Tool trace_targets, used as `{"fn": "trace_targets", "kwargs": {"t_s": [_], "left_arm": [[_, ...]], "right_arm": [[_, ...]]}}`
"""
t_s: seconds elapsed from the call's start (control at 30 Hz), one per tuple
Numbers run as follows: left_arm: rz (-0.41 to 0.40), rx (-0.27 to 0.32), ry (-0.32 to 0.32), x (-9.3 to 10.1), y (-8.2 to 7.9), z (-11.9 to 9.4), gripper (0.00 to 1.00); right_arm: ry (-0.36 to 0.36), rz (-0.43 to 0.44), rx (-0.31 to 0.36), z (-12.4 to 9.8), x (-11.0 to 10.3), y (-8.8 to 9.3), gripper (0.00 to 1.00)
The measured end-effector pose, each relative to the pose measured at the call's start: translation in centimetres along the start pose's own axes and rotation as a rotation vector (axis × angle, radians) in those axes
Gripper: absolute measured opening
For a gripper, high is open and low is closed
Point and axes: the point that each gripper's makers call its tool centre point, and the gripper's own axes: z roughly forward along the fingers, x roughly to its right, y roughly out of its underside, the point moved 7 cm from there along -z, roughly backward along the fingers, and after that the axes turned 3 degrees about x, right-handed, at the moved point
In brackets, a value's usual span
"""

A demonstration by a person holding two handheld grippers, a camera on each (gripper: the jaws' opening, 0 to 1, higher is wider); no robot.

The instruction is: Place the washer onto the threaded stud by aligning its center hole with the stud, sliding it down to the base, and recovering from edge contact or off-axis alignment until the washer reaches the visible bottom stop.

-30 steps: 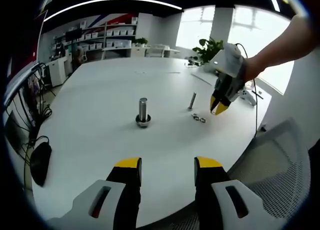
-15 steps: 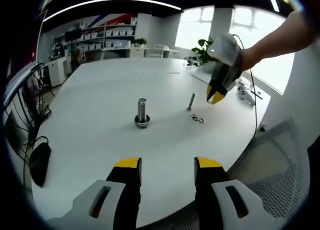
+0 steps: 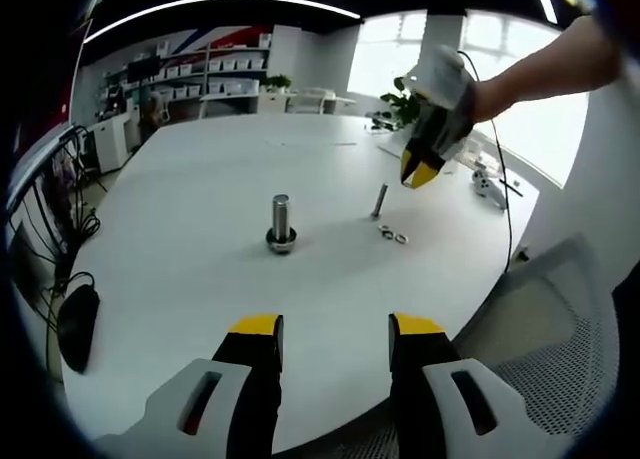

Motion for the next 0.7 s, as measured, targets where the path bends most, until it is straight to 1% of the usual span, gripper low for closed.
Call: {"fn": "trace_targets", "kwargs": {"t_s": [0.27, 0.47, 0.6, 0.7], "left_arm": [[0.002, -0.016, 0.011, 0.2, 0.1, 0.1, 0.42], [0.000, -0.011, 0.003, 0.1, 0.1, 0.1, 0.42], [-0.003, -0.013, 0.004, 0.1, 0.1, 0.1, 0.41], [0.004, -0.011, 0.006, 0.2, 0.1, 0.1, 0.41]], "right_arm": [[0.020, -0.012, 0.015, -0.5, 0.3, -0.9, 0.13], [0.039, 0.001, 0.026, -0.9, 0.5, -1.2, 0.13], [0.044, 0.009, 0.031, -0.7, 0.6, -1.4, 0.13], [0.040, 0.003, 0.039, -0.4, 0.6, -1.9, 0.13]]}}
